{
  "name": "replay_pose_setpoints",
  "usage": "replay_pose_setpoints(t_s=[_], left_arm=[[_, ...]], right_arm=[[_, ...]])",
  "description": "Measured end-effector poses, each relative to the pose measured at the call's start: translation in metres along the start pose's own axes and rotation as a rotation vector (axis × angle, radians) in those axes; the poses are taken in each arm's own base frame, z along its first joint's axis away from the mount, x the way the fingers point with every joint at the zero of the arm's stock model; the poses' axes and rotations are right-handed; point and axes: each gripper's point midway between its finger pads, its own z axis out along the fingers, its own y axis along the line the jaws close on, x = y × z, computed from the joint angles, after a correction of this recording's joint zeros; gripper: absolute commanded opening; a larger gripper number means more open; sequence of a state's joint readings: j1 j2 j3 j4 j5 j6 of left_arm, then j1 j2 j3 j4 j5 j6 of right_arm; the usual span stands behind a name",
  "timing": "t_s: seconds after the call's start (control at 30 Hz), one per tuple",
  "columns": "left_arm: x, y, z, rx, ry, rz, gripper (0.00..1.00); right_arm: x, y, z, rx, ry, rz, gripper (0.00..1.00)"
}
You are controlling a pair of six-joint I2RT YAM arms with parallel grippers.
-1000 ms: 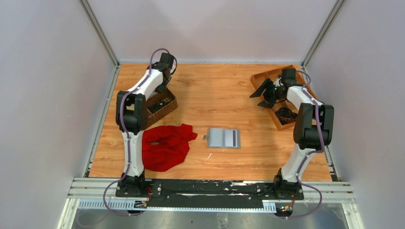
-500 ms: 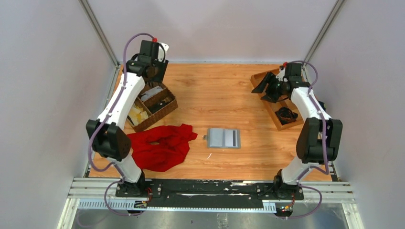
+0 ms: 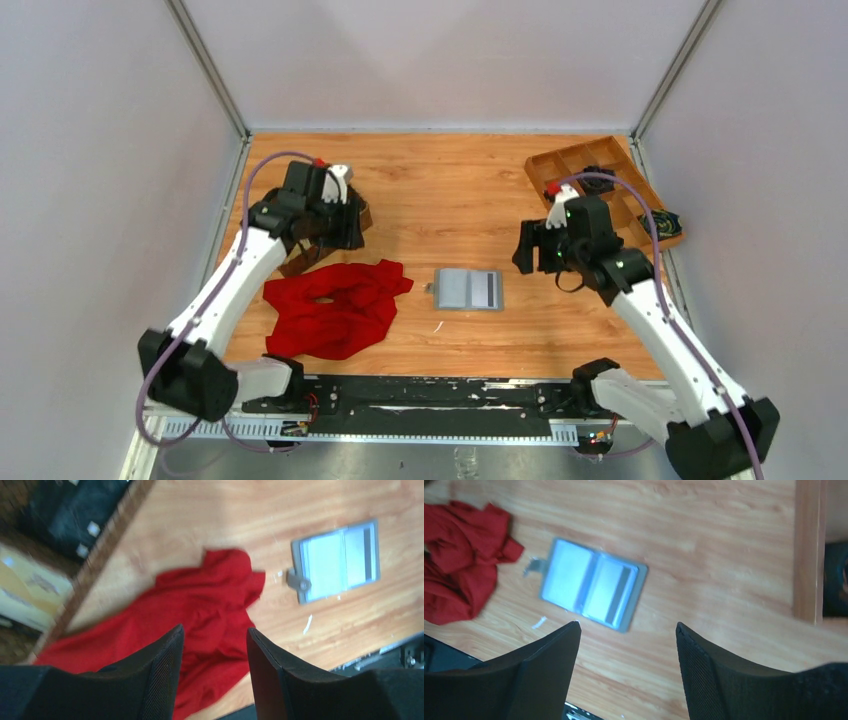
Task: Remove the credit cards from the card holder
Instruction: Reset both arms
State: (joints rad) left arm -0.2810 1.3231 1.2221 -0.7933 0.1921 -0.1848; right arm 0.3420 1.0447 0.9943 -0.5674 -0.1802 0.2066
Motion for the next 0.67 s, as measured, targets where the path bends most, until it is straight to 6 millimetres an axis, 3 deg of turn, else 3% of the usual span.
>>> replay_pose_setpoints(t_s=[0.07, 0.13, 0.23, 0.4, 0.67], left_arm=[[0.024, -0.004, -0.011, 0.012, -0.008, -0.018, 0.56], [0.041, -0.006, -0.026, 0.024, -0.052, -0.042, 0.61], [0.049, -0.012, -0.048, 0.053, -0.159, -0.069, 0.65], [0.057, -0.020, -0.073, 0.108, -0.306, -0.106, 0.65], [0.062, -0.025, -0.082, 0.149, -0.365, -0.128, 0.65]], right_arm=[[0.028, -0.007, -0.010, 0.033, -0.007, 0.001, 0.76], [0.036, -0.007, -0.019, 0.038, -0.032, 0.015, 0.76], [0.026, -0.003, -0.030, 0.028, -0.100, 0.033, 0.76], [0.020, -0.001, -0.027, 0.026, -0.106, 0.064, 0.76], [0.016, -0.003, -0.025, 0.039, -0.116, 0.066, 0.75]])
